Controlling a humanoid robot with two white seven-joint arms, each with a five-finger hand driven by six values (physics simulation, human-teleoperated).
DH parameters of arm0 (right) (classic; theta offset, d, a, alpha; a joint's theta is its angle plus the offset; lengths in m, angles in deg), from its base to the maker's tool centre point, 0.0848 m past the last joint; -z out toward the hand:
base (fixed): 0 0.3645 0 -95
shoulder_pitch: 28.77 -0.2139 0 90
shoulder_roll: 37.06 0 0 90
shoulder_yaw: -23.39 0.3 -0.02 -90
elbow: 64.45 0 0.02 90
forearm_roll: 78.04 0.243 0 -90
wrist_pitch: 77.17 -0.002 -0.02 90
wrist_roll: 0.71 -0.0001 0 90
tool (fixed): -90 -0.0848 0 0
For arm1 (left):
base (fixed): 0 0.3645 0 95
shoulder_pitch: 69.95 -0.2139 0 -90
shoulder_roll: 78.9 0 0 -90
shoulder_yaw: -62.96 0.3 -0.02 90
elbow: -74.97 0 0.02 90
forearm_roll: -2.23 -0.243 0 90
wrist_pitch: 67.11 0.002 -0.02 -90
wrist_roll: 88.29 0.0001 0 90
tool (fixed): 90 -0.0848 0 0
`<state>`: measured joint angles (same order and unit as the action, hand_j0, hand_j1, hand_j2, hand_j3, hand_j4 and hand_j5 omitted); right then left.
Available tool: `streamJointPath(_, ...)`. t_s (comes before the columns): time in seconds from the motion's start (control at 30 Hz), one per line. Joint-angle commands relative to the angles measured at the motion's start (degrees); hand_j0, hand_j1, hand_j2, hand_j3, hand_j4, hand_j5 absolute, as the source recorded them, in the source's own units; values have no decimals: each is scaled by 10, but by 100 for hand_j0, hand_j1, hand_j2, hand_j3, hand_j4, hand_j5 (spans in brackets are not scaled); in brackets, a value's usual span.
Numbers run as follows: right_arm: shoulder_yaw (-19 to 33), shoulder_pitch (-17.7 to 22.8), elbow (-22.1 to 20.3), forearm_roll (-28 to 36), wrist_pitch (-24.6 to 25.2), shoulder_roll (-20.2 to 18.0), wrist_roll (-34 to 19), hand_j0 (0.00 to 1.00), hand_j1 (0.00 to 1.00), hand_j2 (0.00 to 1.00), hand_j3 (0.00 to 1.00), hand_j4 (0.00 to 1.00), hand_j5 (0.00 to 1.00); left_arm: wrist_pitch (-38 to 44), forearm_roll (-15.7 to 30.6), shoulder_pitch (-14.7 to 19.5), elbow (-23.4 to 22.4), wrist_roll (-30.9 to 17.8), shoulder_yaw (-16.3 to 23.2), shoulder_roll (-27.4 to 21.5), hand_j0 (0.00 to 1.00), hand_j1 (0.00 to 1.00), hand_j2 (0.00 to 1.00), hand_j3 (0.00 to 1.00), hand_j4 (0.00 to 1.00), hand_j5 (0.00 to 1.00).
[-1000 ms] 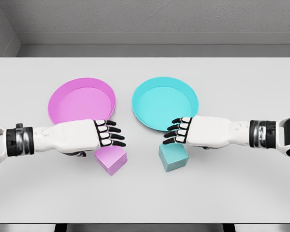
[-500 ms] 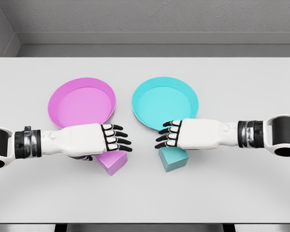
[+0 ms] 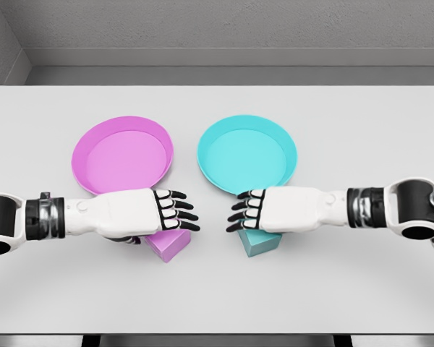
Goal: Place the blocks in the corresponding plates according to their colors
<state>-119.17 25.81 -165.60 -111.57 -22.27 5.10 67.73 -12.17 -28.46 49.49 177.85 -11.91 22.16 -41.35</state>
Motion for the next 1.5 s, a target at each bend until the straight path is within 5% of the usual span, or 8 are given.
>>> streamJointPath(0.0, -4, 0, 0, 1, 1, 0, 0, 100, 100, 100, 100, 100, 100, 1, 4, 0, 0, 0, 1, 1, 100, 100, 100, 100, 100, 100)
streamJointPath(0.63, -9, 4, 0, -7, 1, 0, -16, 99, 99, 99, 99, 99, 99, 1, 1, 0, -6, 0, 9, 12, 100, 100, 100, 100, 100, 100)
streamJointPath(1.07, -7, 0, 0, -6, 1, 2, -22, 68, 68, 68, 68, 68, 68, 1, 1, 0, -11, 0, 13, 16, 100, 100, 100, 100, 100, 100)
streamJointPath(1.47, -4, -6, 0, -6, 1, 6, -21, 54, 54, 54, 54, 54, 54, 1, 0, 1, -15, 0, 18, 21, 100, 100, 100, 100, 100, 100)
